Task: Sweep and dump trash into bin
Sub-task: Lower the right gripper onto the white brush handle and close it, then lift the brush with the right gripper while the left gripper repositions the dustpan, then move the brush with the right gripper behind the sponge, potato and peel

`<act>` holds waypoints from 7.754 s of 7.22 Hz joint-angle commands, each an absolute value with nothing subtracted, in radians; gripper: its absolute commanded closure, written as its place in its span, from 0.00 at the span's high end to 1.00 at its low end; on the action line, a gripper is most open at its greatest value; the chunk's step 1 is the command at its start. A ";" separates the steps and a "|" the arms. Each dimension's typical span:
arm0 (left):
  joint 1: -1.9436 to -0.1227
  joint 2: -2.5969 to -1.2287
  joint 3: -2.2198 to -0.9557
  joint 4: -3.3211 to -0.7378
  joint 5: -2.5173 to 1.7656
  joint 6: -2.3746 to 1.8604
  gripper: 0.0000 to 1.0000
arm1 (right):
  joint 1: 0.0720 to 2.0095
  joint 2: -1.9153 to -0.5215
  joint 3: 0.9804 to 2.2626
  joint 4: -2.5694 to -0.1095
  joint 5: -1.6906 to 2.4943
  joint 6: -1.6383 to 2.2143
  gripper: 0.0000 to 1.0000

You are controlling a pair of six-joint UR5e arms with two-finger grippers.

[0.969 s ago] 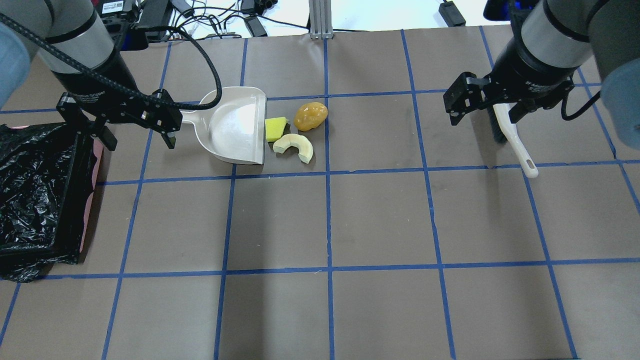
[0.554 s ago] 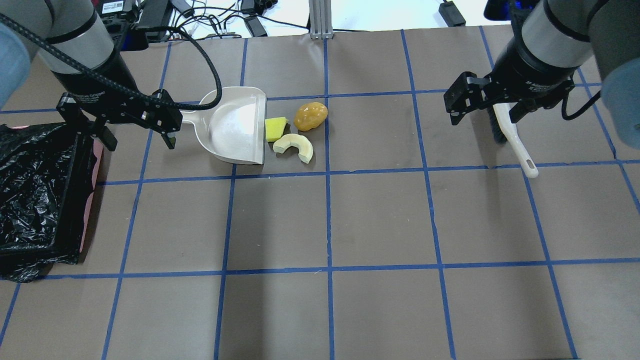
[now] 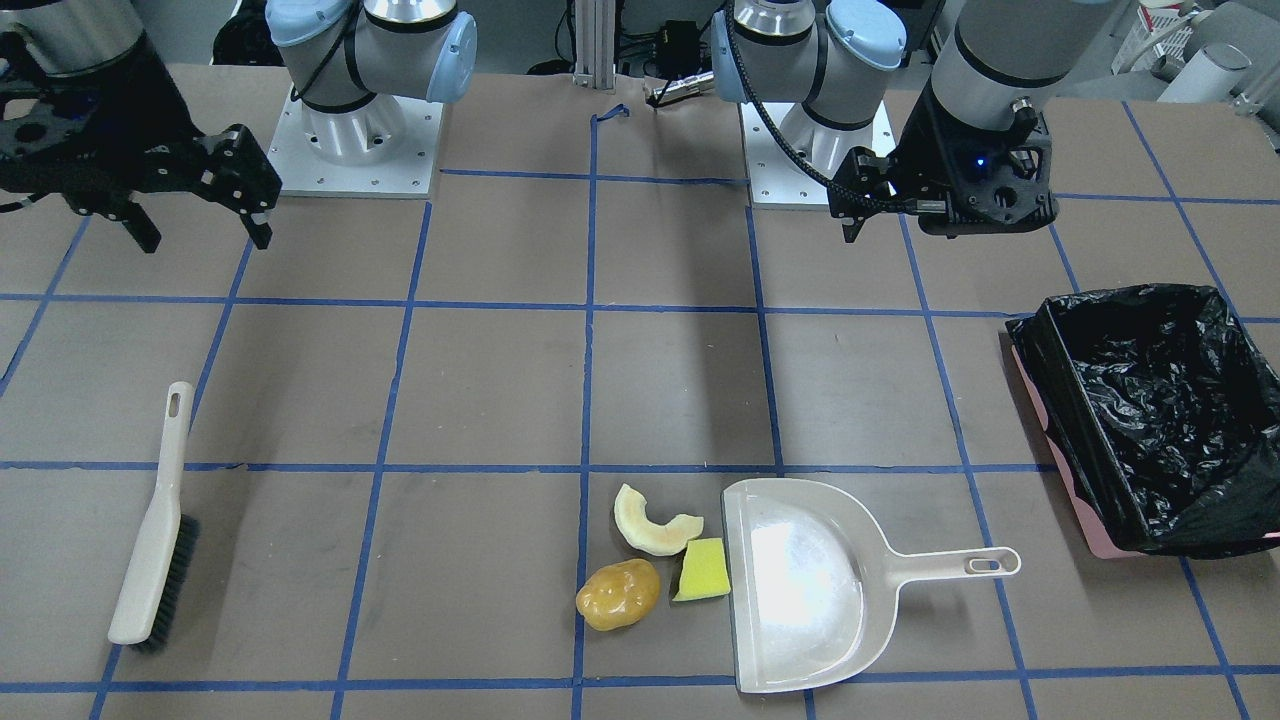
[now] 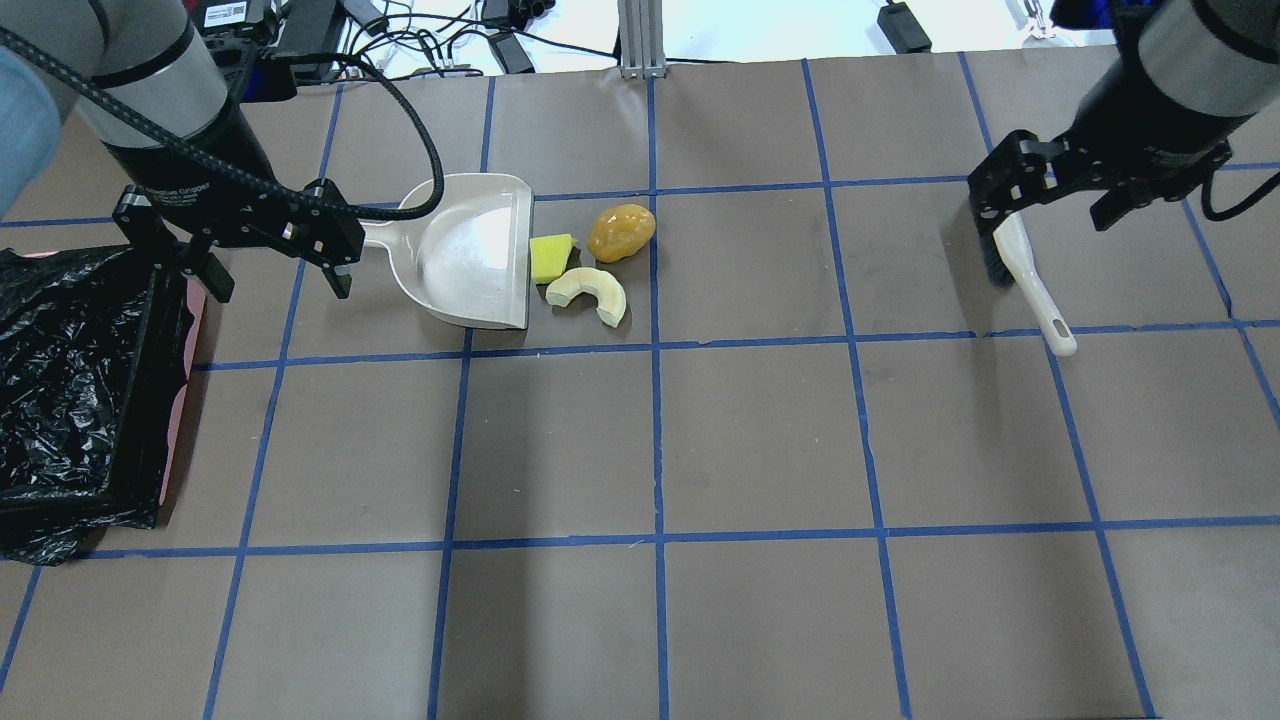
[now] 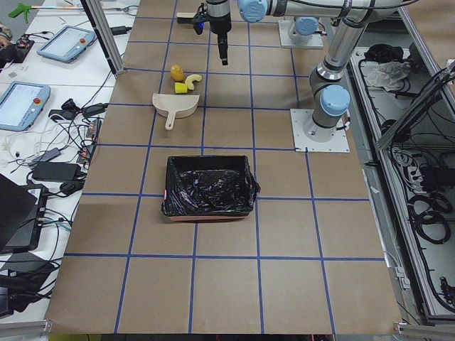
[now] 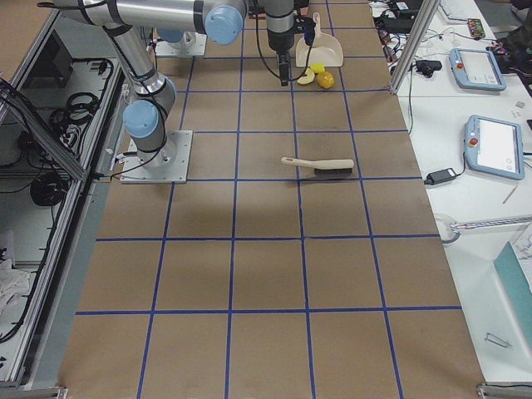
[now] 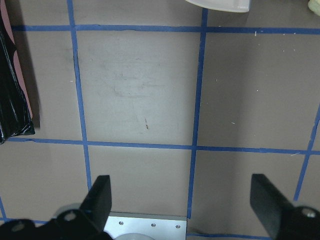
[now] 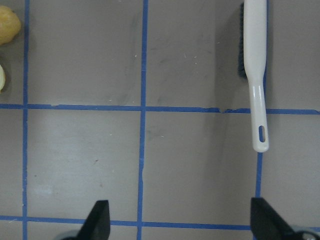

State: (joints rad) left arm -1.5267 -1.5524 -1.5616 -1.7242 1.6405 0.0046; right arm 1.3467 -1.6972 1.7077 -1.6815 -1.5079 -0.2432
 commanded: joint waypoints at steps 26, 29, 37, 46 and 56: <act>-1.359 -1.899 -1.594 -1.205 1.640 1.132 1.00 | 1.193 -1.220 1.795 -1.957 -1.629 -0.383 0.00; -1.358 -1.966 -1.585 -1.123 1.640 1.431 1.00 | 1.200 -1.233 1.741 -1.936 -1.634 -0.380 0.00; -1.359 -2.095 -1.493 -1.083 1.628 1.685 1.00 | 1.422 -1.241 1.732 -1.934 -1.539 -0.229 0.00; -1.374 -2.131 -1.508 -1.058 1.628 1.726 0.41 | 1.701 -1.194 1.678 -1.977 -1.441 0.168 0.00; -1.384 -2.128 -1.508 -1.048 1.657 1.733 0.19 | 1.862 -1.068 1.621 -2.016 -1.390 0.356 0.00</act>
